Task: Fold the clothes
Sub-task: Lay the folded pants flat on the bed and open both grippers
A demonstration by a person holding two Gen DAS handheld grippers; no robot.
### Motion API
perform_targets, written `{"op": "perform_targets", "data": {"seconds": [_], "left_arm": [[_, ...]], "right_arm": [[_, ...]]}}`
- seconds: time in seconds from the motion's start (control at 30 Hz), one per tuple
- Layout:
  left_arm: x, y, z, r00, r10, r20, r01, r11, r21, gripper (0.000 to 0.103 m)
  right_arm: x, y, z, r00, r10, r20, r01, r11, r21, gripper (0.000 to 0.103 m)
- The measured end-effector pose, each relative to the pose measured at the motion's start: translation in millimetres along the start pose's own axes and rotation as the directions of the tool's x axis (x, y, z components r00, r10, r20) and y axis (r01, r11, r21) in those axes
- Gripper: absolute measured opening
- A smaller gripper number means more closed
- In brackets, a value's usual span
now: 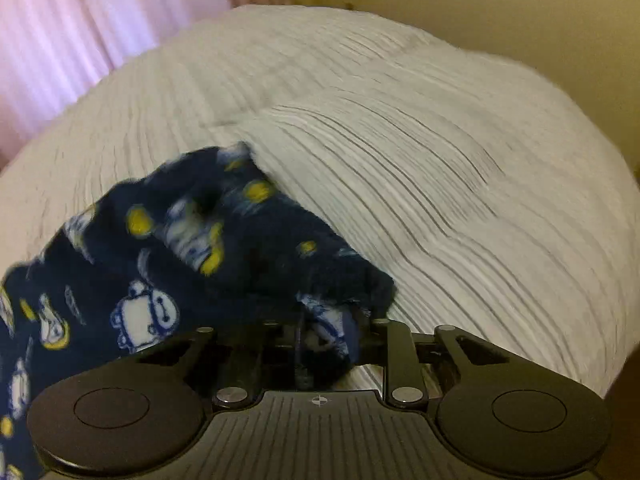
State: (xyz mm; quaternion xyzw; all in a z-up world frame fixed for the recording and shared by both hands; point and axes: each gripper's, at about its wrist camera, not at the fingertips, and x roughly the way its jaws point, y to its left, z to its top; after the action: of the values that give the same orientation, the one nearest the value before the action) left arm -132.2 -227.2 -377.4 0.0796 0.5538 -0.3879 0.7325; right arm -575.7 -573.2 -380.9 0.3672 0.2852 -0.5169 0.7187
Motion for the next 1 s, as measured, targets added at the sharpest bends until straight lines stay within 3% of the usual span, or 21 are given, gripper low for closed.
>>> {"op": "perform_targets", "data": {"seconds": [0.1, 0.17, 0.3, 0.33, 0.43, 0.57, 0.67, 0.7, 0.77, 0.87, 0.93, 1.0], "left_arm": [[-18, -2, 3, 0.999, 0.007, 0.041, -0.010, 0.998, 0.056, 0.003], [-31, -3, 3, 0.997, -0.006, 0.081, -0.001, 0.995, 0.095, 0.003], [-23, -3, -7, 0.998, 0.011, 0.065, -0.023, 0.982, 0.189, 0.004], [-26, 4, -7, 0.997, 0.014, 0.071, -0.027, 0.983, 0.181, 0.004], [-34, 25, -9, 0.996, 0.024, 0.089, -0.038, 0.987, 0.159, 0.005], [-45, 52, -11, 0.993, 0.039, 0.111, -0.053, 0.990, 0.129, 0.004], [-44, 71, -9, 0.986, 0.044, 0.160, -0.064, 0.991, 0.119, 0.004], [-43, 78, -7, 0.983, 0.045, 0.178, -0.067, 0.991, 0.117, 0.004], [-38, 91, -6, 0.977, 0.045, 0.210, -0.069, 0.992, 0.104, 0.004], [-31, 105, -8, 0.970, 0.019, 0.242, -0.035, 0.998, 0.060, 0.003], [-39, 99, -13, 0.942, -0.041, 0.332, 0.000, 0.992, 0.123, 0.005], [-40, 93, -20, 0.913, -0.063, 0.402, -0.024, 0.978, 0.207, 0.006]], "right_arm": [[-34, 9, -4, 0.997, -0.015, 0.070, 0.015, 1.000, -0.003, 0.026], [-51, 27, -9, 0.995, 0.027, 0.098, -0.025, 1.000, -0.017, 0.026], [-51, 76, -43, 0.990, 0.127, 0.063, -0.115, 0.980, -0.160, 0.026], [-46, 89, -53, 0.989, 0.139, 0.046, -0.127, 0.971, -0.203, 0.026], [-18, 102, -85, 0.997, 0.064, -0.052, -0.074, 0.970, -0.232, 0.026], [-47, 107, -85, 0.998, 0.057, -0.001, -0.056, 0.978, -0.198, 0.026], [-67, 126, -87, 0.992, 0.116, 0.044, -0.105, 0.972, -0.209, 0.027], [-66, 135, -95, 0.990, 0.136, 0.044, -0.123, 0.966, -0.228, 0.029], [-59, 149, -114, 0.988, 0.149, 0.048, -0.130, 0.952, -0.277, 0.072], [-47, 163, -146, 0.987, 0.124, 0.099, -0.081, 0.932, -0.353, 0.072], [-58, 166, -158, 0.962, 0.175, 0.210, -0.090, 0.928, -0.361, 0.072], [-66, 170, -171, 0.931, 0.223, 0.290, -0.102, 0.919, -0.380, 0.072]]}}
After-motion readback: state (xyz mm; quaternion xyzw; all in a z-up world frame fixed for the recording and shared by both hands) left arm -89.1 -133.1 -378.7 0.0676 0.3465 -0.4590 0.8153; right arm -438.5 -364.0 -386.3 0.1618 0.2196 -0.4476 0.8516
